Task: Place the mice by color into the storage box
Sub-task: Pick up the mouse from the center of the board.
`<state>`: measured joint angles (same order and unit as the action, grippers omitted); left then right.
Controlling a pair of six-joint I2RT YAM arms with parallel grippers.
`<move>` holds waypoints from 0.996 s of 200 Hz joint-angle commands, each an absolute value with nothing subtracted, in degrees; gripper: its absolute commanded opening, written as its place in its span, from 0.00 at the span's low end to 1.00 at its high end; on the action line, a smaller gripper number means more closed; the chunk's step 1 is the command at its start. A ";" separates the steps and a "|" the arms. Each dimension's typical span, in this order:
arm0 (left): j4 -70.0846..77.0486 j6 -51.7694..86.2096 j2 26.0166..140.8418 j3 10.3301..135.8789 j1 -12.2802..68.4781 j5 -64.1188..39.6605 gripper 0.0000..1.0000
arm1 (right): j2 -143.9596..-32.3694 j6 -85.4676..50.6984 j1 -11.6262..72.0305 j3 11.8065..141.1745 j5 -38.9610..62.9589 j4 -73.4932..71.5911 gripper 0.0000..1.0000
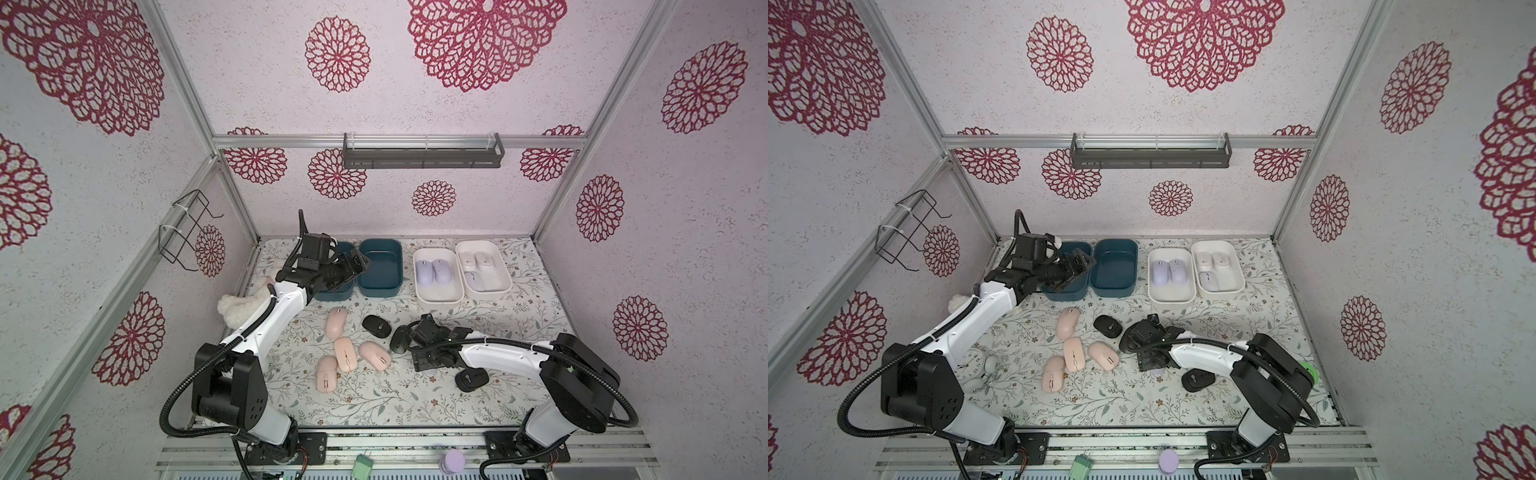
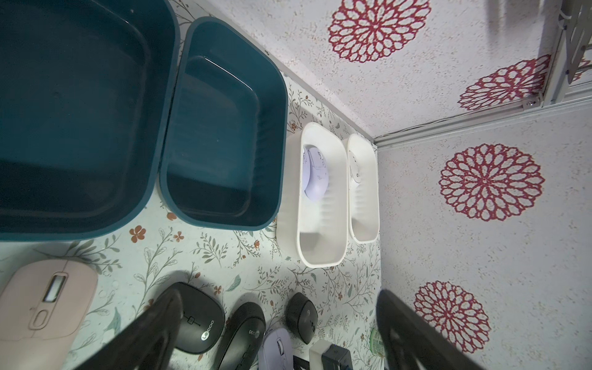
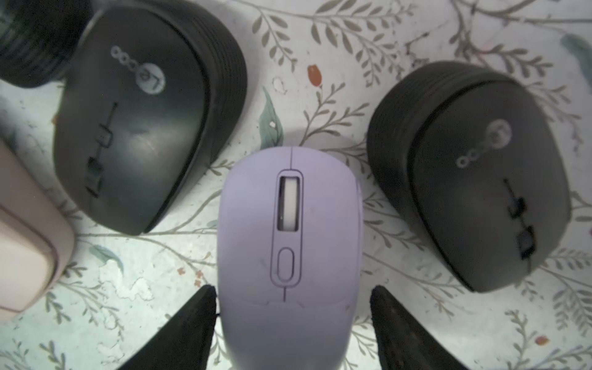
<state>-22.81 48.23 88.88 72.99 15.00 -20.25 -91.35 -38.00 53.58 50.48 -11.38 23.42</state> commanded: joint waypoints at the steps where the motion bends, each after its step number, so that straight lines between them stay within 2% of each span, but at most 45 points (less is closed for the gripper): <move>1: -22.33 48.35 88.57 73.65 14.84 -20.30 0.97 | -92.61 -34.17 53.44 52.75 -10.87 23.17 0.77; 33: -22.29 48.66 89.55 73.69 15.09 -20.89 0.97 | -94.64 -34.14 53.44 54.70 -13.92 24.41 0.66; 66: -22.27 48.78 89.56 73.78 15.12 -21.35 0.97 | -91.89 -34.37 53.67 54.57 -15.54 25.42 0.56; 118: -21.97 48.88 89.21 73.83 15.07 -21.90 0.97 | -87.01 -32.30 53.40 60.59 -18.72 30.60 0.54; 158: -20.06 50.67 89.78 72.83 15.46 -24.12 0.97 | -87.87 -25.93 44.62 70.64 -20.35 28.78 0.54; 199: -19.51 51.68 91.19 72.95 16.17 -26.40 0.97 | -97.91 -21.32 34.56 83.79 -19.87 27.59 0.54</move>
<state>-21.19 50.52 89.91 72.99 15.42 -24.60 -93.17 -25.47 39.38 78.19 -18.68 28.49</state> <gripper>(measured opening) 0.967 0.583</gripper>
